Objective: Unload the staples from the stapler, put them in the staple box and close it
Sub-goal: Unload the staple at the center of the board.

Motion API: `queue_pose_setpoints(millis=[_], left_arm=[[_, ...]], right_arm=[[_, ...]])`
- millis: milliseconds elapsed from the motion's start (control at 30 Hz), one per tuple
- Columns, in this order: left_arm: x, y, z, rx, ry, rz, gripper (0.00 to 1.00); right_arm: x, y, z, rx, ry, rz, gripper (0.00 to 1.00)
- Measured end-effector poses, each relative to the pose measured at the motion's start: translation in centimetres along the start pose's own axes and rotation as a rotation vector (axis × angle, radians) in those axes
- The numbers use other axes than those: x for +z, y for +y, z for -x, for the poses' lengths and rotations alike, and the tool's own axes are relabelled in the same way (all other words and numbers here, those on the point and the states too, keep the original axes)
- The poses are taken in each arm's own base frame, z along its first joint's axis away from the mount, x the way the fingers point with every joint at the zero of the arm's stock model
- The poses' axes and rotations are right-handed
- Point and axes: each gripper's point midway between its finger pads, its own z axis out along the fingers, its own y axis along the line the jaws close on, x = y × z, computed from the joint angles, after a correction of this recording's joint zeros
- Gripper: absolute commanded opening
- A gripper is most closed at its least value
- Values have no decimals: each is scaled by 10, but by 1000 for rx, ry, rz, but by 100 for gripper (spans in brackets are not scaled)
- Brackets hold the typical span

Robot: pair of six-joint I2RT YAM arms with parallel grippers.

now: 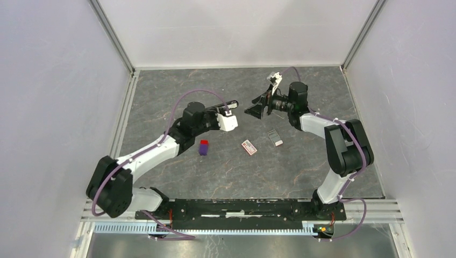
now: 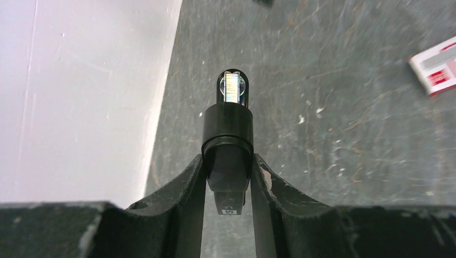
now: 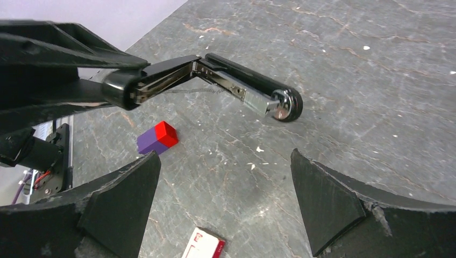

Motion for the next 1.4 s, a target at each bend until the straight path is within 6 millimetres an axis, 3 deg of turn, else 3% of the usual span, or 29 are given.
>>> queue_pose_setpoints(millis=[200, 467, 600, 767, 967, 1167, 1400], left_arm=[[26, -14, -23, 152, 97, 22, 2], [41, -44, -46, 272, 129, 12, 2], [46, -64, -60, 309, 161, -26, 2], [53, -84, -60, 359, 166, -51, 2], [54, -90, -60, 382, 176, -21, 2], [46, -79, -54, 343, 189, -14, 2], [29, 0, 6, 261, 46, 123, 2]], right_arm=[[-10, -17, 0, 18, -7, -38, 98], [-3, -36, -39, 141, 49, -54, 98], [-3, -36, -41, 147, 54, -54, 98], [-3, -36, -42, 147, 54, -53, 98], [-3, -35, -42, 147, 58, -47, 98], [-2, -34, -47, 128, 100, -42, 98], [19, -23, -37, -25, 180, 22, 98]])
